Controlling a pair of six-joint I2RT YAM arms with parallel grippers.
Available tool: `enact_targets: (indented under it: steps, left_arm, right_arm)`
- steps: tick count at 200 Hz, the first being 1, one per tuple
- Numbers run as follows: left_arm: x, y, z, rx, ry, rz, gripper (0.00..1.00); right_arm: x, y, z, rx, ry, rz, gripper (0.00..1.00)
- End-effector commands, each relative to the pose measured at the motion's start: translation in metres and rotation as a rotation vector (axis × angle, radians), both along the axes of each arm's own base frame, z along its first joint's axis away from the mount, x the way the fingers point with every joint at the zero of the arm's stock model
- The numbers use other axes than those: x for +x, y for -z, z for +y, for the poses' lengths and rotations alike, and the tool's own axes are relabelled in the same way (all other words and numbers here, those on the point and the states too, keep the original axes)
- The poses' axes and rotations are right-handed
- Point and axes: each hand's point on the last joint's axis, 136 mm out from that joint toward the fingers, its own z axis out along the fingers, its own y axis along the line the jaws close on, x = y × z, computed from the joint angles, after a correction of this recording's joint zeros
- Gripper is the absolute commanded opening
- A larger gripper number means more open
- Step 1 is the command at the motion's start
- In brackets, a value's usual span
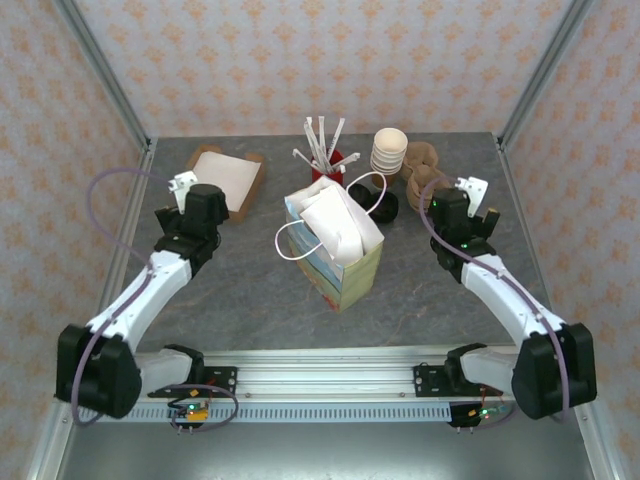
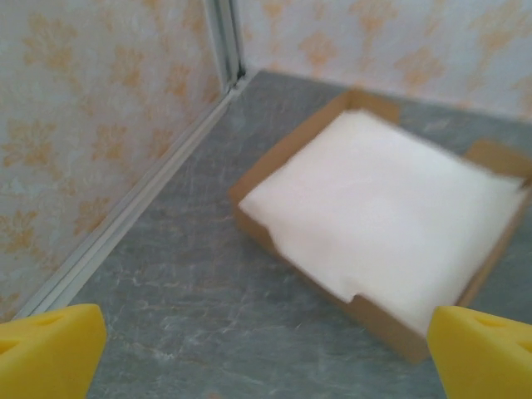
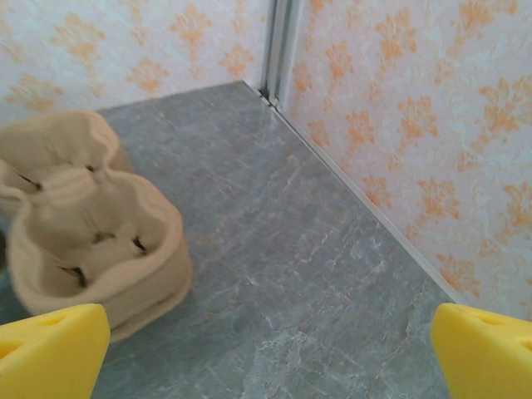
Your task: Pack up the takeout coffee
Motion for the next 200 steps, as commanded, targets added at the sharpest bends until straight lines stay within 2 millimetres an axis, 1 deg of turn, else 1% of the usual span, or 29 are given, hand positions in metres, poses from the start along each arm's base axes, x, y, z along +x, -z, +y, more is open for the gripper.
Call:
enact_targets:
  steps: [1,28,39,58,72,87,104,115,127,141,153,174,196,200]
  left_arm:
    - [0.018,-0.002,0.004,0.114,0.018,-0.080,1.00]
    - [0.029,0.033,-0.001,0.110,0.112,-0.070,1.00]
    - [0.031,0.045,-0.002,0.126,0.141,-0.020,1.00]
    - [0.036,0.059,-0.003,0.061,0.197,0.004,1.00]
    - [0.034,0.072,0.004,0.010,0.199,-0.030,1.00]
    - [0.029,0.085,0.008,-0.023,0.201,-0.062,1.00]
    - [0.033,0.087,-0.001,-0.029,0.264,-0.051,1.00]
    - [0.035,0.091,-0.007,-0.034,0.304,-0.058,1.00]
    - [0.033,0.093,-0.008,-0.032,0.308,-0.063,1.00]
    - [0.029,0.096,-0.006,-0.026,0.297,-0.092,1.00]
    - [0.027,0.100,-0.007,-0.023,0.300,-0.106,1.00]
    - [0.027,0.100,-0.006,-0.025,0.298,-0.097,1.00]
    - [0.028,0.100,-0.007,-0.020,0.298,-0.100,1.00]
    - [0.027,0.100,-0.007,-0.019,0.297,-0.096,1.00]
  right_arm:
    - [0.018,0.005,0.006,0.009,-0.032,-0.077,0.99]
    - [0.028,0.037,0.016,0.002,-0.094,-0.031,0.99]
    - [0.030,0.048,0.018,-0.008,-0.117,-0.026,0.99]
    - [0.036,0.046,0.023,-0.019,-0.170,-0.035,0.99]
    - [0.040,0.045,0.023,-0.003,-0.208,-0.063,0.99]
    - [0.042,0.049,0.019,0.013,-0.236,-0.056,0.99]
    - [0.040,0.051,0.012,0.026,-0.240,-0.051,0.99]
    - [0.040,0.051,0.009,0.068,-0.261,-0.070,0.99]
    - [0.038,0.050,0.005,0.093,-0.256,-0.087,0.99]
    - [0.035,0.051,0.008,0.106,-0.278,-0.090,0.99]
    - [0.032,0.060,0.010,0.116,-0.289,-0.065,0.99]
    - [0.025,0.086,0.009,0.125,-0.285,-0.038,0.99]
    - [0.029,0.083,0.008,0.139,-0.289,-0.083,0.99]
    - [0.029,0.086,0.007,0.145,-0.288,-0.078,0.99]
